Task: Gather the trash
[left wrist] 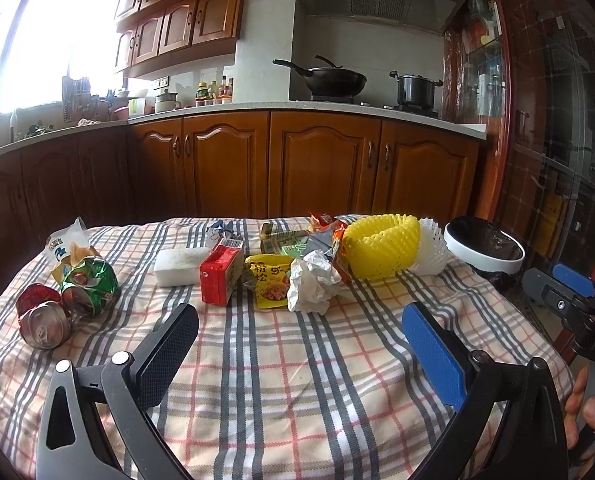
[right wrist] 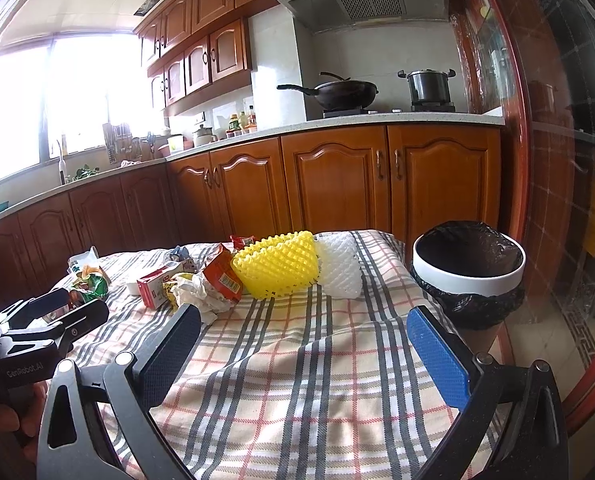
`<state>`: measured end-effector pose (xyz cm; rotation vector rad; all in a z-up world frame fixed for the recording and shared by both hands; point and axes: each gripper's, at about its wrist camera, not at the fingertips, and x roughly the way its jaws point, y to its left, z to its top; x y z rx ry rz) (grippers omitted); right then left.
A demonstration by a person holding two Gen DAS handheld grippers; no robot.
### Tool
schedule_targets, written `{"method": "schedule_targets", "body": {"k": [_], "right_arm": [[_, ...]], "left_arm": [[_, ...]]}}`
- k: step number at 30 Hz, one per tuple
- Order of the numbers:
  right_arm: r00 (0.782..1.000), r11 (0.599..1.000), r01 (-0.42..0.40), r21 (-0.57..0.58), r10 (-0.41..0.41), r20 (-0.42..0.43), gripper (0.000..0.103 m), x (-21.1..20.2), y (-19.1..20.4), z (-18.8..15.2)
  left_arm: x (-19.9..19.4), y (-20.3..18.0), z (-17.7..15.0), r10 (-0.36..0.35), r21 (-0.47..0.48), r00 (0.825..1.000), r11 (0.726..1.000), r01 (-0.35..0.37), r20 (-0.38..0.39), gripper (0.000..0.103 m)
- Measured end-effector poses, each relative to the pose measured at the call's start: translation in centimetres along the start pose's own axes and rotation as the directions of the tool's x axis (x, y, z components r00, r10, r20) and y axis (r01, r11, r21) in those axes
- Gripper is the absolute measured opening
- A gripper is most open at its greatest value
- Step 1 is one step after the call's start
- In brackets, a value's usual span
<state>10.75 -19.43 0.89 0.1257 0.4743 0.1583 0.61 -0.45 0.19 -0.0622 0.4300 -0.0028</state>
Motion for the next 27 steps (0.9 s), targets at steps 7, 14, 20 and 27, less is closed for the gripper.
{"method": "schedule_targets", "body": {"k": [7,14,20,27], "right_arm": [[1.0,0.999,-0.007,0.035,0.008,-0.029,0.103,1.1,-1.3,0.8],[0.995,0.994,-0.037,0.103,0.046,-0.085,0.103,3.2,-3.2,1.4],[0.989,0.99,-0.063,0.124,0.079,-0.124,0.094,5.8,-3.9,2.9],[0.972,0.976,-0.129,0.177,0.16,-0.171,0.063,9.6,-4.1,5.0]], "left_arm": [[1.8,-0.4,1.1,-0.005,0.033,0.999,0.999,0.007,-0.034,0.102],[5.0,0.0,2.7,-0.009,0.022,0.995,1.0,0.011,-0.102,0.096],[7.4,0.2,4.3,-0.014,0.035,0.991,0.999,0.019,-0.136,0.088],[10.3,0.7,5.4,-0.032,0.022,0.982,0.999,0.037,-0.185,0.078]]}}
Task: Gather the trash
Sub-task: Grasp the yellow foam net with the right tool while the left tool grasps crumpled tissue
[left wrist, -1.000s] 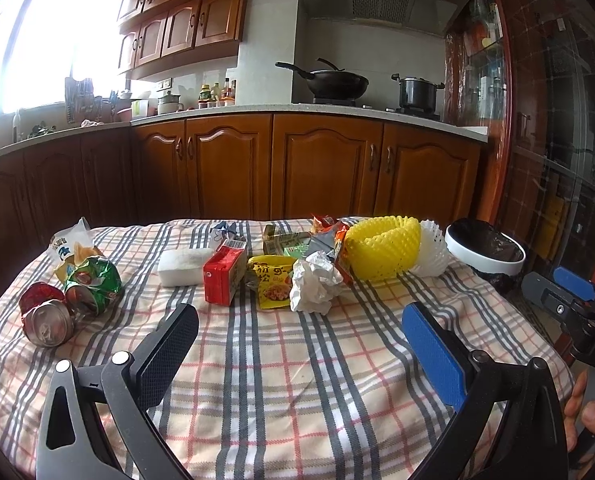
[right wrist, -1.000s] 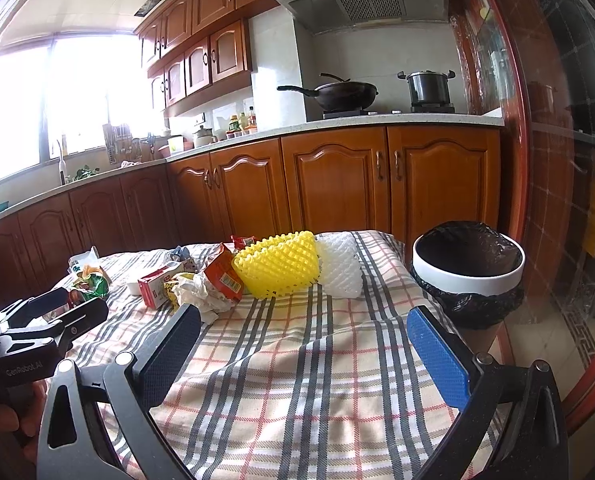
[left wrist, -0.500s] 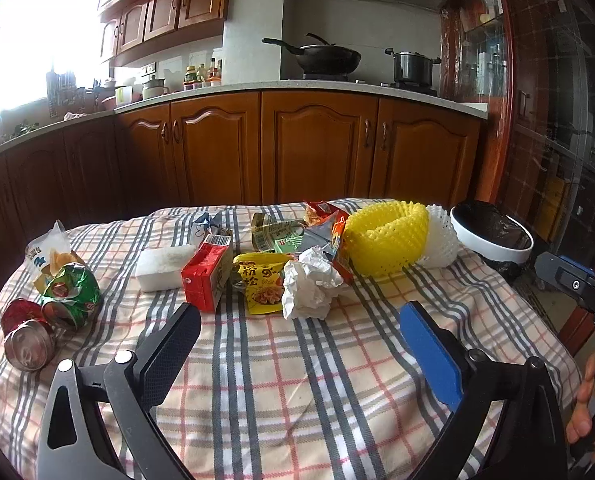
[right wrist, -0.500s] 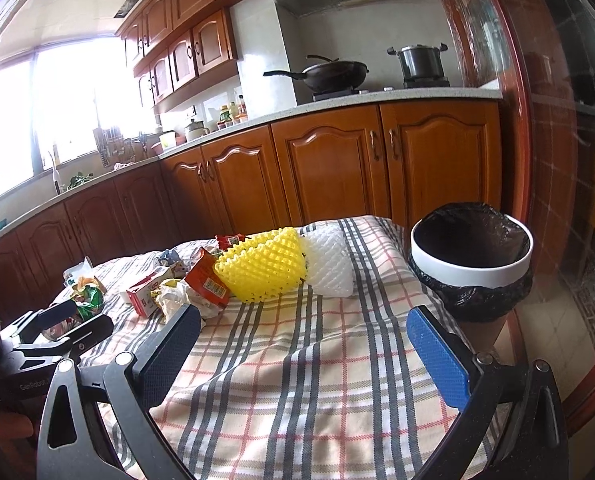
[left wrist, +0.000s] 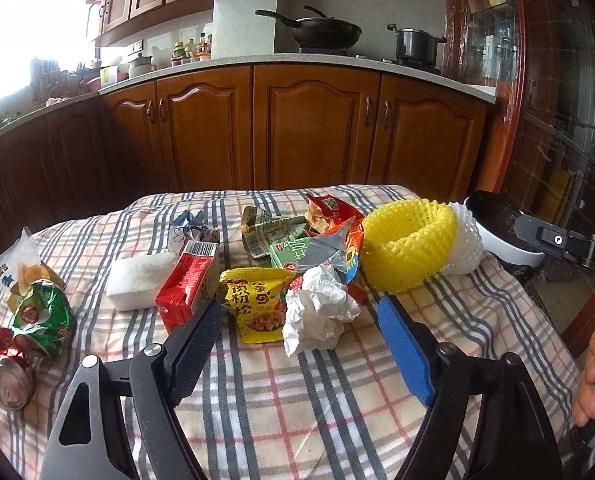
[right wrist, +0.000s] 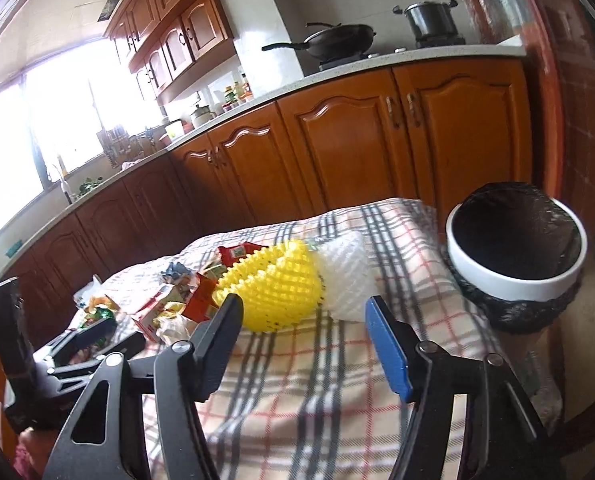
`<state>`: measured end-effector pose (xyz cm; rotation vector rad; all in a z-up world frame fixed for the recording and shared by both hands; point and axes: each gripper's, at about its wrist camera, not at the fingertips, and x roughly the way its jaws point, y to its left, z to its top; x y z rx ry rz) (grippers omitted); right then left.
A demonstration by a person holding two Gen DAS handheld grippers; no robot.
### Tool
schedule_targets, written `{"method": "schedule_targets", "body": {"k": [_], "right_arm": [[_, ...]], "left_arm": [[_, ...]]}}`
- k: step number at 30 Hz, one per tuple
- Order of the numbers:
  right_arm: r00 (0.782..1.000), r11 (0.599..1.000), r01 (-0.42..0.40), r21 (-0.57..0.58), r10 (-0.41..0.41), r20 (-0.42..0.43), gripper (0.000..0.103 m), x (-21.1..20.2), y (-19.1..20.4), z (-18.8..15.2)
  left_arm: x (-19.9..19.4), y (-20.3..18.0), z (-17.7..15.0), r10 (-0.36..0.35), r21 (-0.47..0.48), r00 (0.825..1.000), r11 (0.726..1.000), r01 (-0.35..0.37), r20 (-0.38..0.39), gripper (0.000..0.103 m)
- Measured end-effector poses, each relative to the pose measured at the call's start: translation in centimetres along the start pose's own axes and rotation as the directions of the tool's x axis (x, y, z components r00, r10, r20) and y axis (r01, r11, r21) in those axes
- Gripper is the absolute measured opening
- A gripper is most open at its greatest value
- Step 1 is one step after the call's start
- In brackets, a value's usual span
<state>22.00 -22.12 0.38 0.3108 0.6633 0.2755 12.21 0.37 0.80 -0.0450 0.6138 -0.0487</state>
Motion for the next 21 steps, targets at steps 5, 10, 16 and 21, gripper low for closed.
{"method": "schedule_targets", "body": {"k": [5,10,16,21], "right_arm": [[0.999,1.0,-0.016,-0.017,0.015,-0.037,0.061,3.2,0.9,1.2],[0.995,1.0,0.005,-0.003,-0.005,-0.098,0.06,6.9,0.7,1.5],[0.984,0.999,-0.019,0.027,0.024,-0.174,0.013,9.7,-0.3,0.9],[0.987,0.999,-0.045,0.015,0.047,-0.151,0.009,8.2,0.1,0.5]], "left_arm": [[2.2,0.4,0.8,-0.026,0.001,0.999,1.0,0.026,-0.045,0.074],[4.1,0.4,1.4,-0.046,0.005,0.994,0.999,0.047,-0.095,0.066],[5.2,0.4,1.7,-0.098,-0.006,0.985,0.995,0.099,-0.14,0.035],[4.2,0.5,1.4,-0.116,0.02,0.987,0.993,0.119,-0.113,0.024]]}}
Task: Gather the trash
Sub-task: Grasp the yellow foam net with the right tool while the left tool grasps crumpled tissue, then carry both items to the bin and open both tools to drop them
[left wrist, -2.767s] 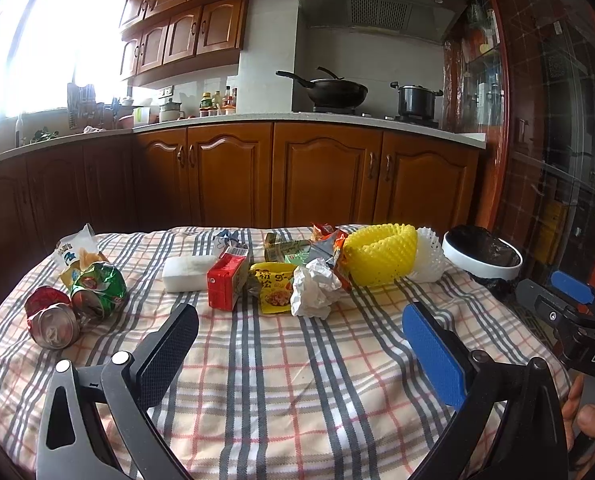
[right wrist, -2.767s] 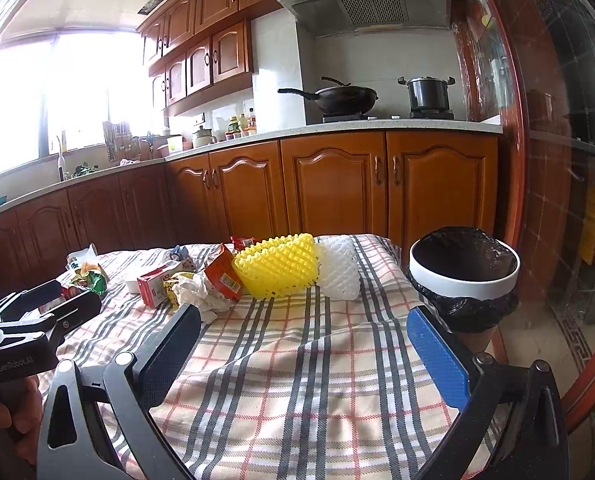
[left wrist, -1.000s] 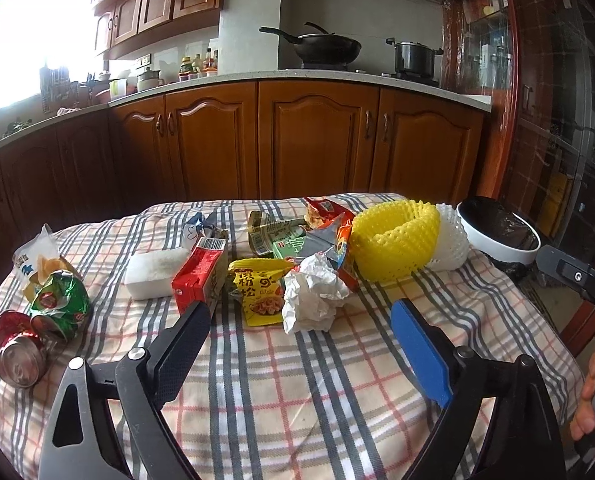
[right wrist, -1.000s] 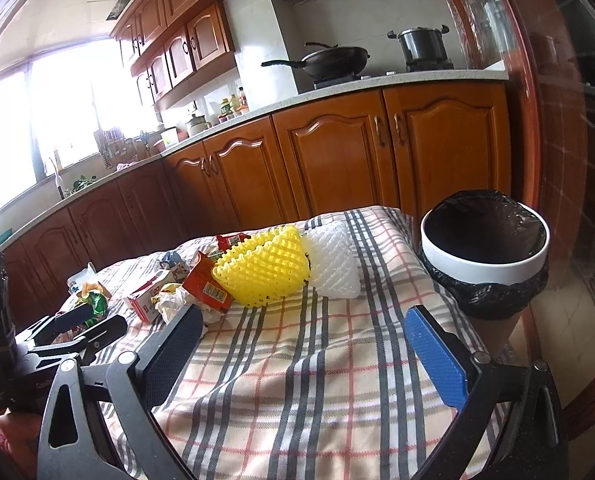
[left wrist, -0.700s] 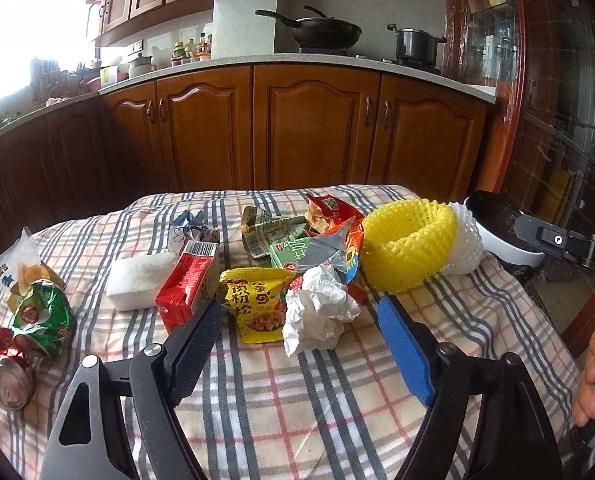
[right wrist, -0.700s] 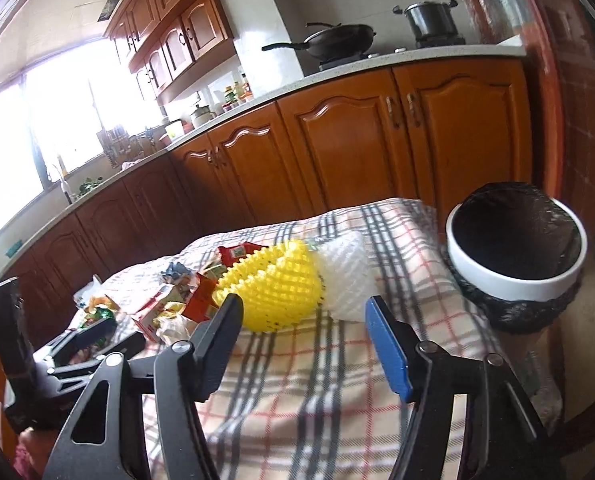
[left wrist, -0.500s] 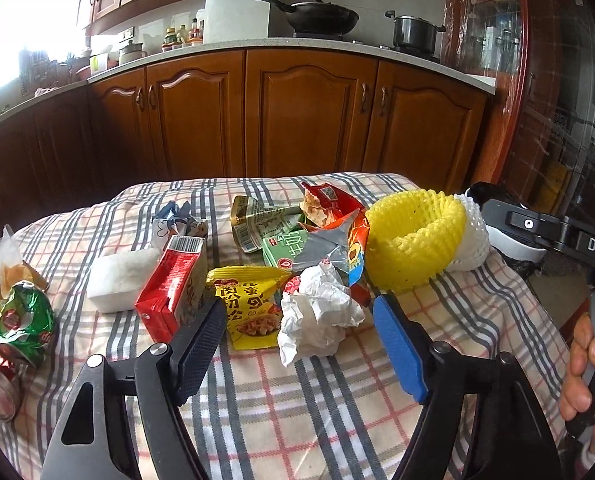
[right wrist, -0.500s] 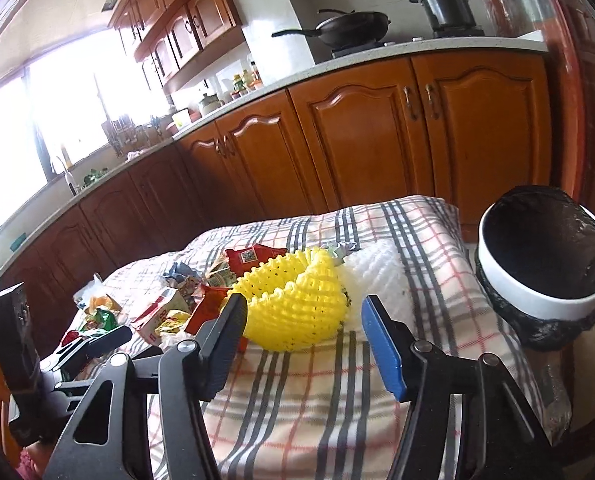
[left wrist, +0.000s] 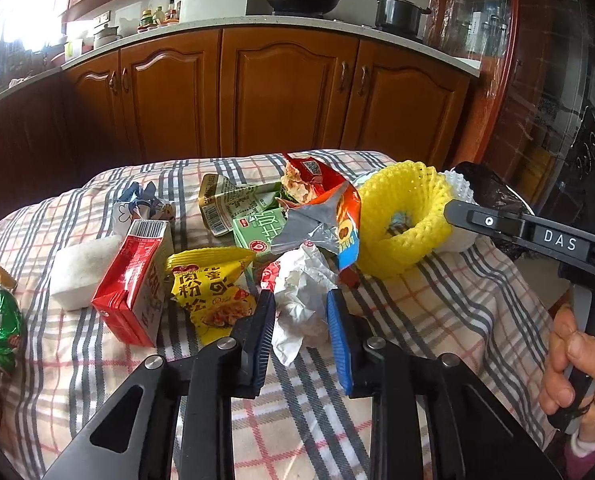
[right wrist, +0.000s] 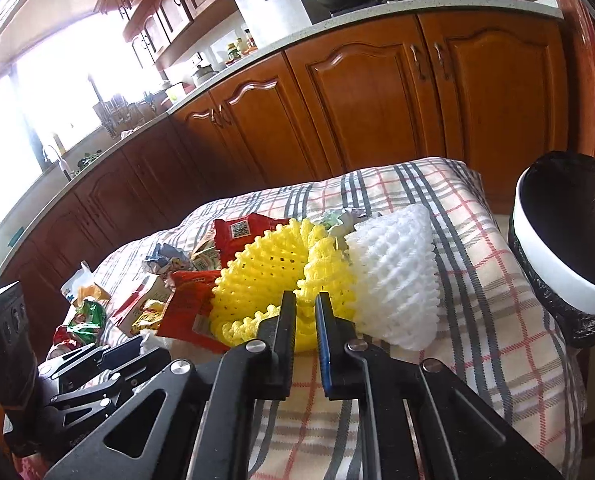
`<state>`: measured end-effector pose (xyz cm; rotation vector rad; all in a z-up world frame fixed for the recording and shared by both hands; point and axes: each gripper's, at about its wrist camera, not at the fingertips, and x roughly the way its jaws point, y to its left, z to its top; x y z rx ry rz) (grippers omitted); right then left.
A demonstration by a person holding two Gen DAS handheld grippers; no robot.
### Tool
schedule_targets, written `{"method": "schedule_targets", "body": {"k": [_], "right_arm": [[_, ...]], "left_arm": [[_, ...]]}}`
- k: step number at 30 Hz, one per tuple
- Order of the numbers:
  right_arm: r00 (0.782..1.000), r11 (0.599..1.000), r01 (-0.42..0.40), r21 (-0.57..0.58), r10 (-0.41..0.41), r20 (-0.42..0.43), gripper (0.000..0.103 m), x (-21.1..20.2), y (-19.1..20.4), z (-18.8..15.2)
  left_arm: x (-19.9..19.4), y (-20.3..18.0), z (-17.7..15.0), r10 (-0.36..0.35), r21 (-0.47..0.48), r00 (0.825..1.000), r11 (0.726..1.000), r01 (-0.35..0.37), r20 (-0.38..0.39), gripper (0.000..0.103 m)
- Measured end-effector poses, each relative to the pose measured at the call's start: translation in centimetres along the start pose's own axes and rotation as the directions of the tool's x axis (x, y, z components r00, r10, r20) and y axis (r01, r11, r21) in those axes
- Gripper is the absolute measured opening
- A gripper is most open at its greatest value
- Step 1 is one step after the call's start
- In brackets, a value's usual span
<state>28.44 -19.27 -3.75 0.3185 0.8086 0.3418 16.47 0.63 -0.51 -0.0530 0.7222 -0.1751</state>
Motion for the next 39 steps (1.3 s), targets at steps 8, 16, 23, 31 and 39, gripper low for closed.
{"method": "schedule_targets", "body": {"k": [8,16,23,31,39], "right_arm": [[0.991,0.993,-0.119,0.001,0.119,0.061,0.009,-4.1,1.7,-0.3],[0.984,0.99,-0.14,-0.014,0.14,0.106,0.009,-6.9,2.0,-0.5],[0.983,0.995,-0.101,0.014,0.097,0.156,0.009,-9.7,-0.2,-0.4],[0.975,0.995,-0.028,0.091,0.008,0.22,0.009,-13.1,-5.1,0.3],[0.96,0.984,0.099,0.151,-0.134,0.245,0.009,-14.5,-10.2,1.1]], "left_arm": [[-4.1,0.2,-1.4,-0.007,-0.021,0.999,1.0,0.009,0.053,0.018],[-8.1,-0.5,-1.4,-0.012,-0.017,0.991,1.0,0.014,0.136,0.018],[-8.4,-2.6,-0.3,-0.074,0.022,0.984,0.997,0.071,0.161,0.018],[-6.1,-4.9,2.0,-0.163,0.083,0.975,0.985,0.152,0.151,0.018],[-1.3,-7.8,5.3,-0.244,0.13,0.964,0.965,0.23,0.108,0.018]]}}
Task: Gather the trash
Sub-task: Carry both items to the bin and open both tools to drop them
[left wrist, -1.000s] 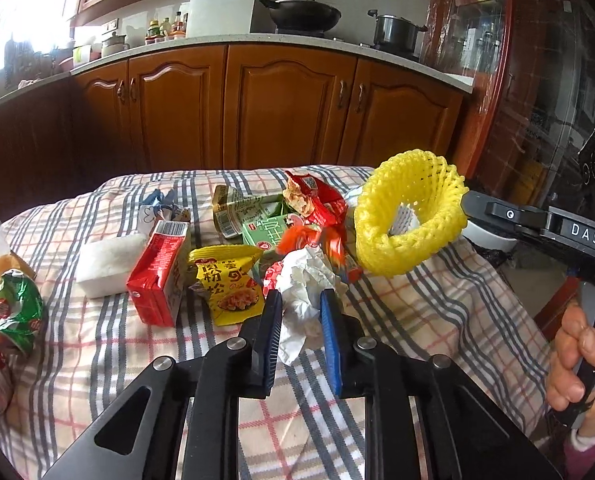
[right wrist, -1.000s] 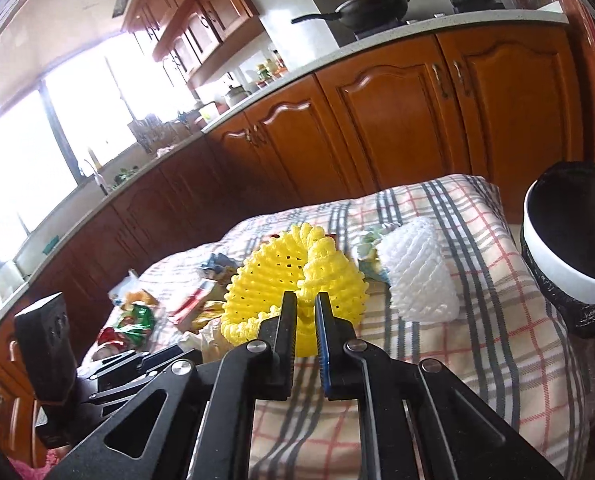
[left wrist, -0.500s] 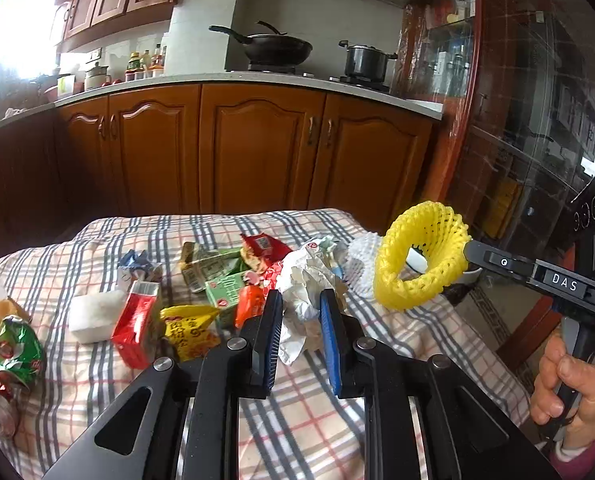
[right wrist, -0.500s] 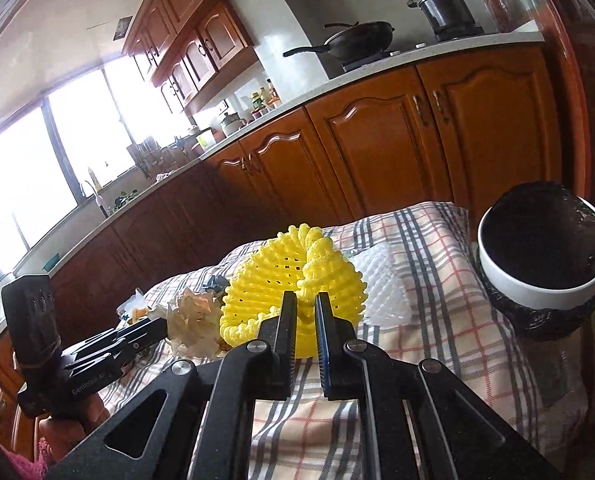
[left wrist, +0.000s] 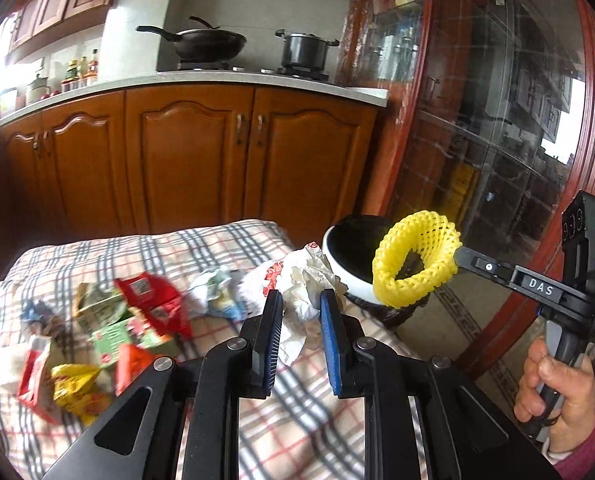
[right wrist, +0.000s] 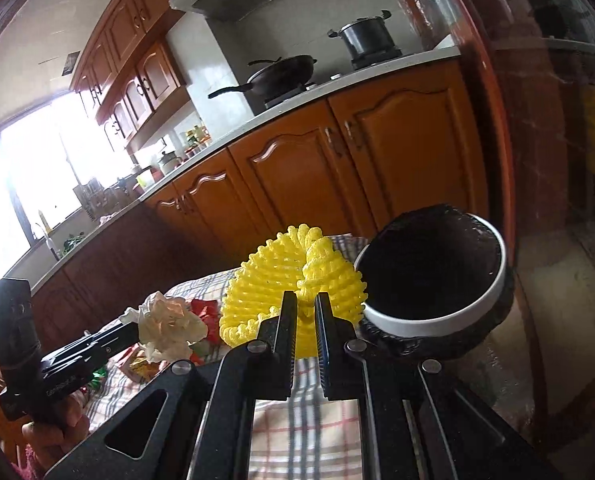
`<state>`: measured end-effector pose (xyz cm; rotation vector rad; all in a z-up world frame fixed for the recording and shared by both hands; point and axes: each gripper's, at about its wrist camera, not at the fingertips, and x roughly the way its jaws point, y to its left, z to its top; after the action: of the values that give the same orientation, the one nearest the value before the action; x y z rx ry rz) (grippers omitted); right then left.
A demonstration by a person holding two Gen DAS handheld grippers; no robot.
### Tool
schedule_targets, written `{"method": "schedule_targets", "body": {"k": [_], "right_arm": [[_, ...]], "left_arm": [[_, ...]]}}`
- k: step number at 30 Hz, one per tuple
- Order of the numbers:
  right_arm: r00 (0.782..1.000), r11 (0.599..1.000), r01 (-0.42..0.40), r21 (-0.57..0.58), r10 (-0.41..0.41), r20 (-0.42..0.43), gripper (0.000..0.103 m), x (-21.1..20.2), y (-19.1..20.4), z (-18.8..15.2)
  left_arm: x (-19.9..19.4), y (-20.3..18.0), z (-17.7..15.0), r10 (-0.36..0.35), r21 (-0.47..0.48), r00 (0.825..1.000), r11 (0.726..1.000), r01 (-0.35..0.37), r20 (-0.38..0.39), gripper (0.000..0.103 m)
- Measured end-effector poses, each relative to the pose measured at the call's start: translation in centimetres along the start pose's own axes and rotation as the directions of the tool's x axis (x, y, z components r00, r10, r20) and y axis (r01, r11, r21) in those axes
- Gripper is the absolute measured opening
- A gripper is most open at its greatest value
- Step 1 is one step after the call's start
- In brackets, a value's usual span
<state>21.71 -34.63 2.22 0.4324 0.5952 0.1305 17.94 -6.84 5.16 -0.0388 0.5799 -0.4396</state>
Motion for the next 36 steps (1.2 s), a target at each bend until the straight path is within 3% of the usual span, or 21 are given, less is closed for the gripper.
{"method": "schedule_targets", "body": {"k": [9,17,27,33,36], "right_arm": [[0.99,0.99,0.139,0.022,-0.139,-0.005,0.009,1.1,-5.2,1.9],[0.976,0.976,0.216,0.006,-0.216,-0.037,0.009,3.1,-8.1,3.5],[0.958,0.97,0.244,-0.014,-0.243,-0.155,0.009,7.8,-11.2,4.8],[0.945,0.966,0.258,-0.03,-0.259,-0.202,0.01,9.5,-12.5,4.8],[0.94,0.965,0.258,-0.036,-0.26,-0.222,0.014,10.1,-12.8,4.6]], "left_arm": [[7.7,-0.4,3.9,-0.078,-0.004,0.995,0.997,0.078,-0.06,0.018],[14.8,-1.5,7.5,-0.098,0.018,0.987,0.995,0.101,-0.124,0.019],[25.4,-2.3,10.2,-0.084,0.028,0.969,0.995,0.093,-0.232,0.019],[29.1,-2.3,11.1,-0.076,0.03,0.958,0.996,0.087,-0.276,0.021],[30.0,-3.1,10.7,-0.073,0.041,0.953,0.995,0.088,-0.294,0.027]]}}
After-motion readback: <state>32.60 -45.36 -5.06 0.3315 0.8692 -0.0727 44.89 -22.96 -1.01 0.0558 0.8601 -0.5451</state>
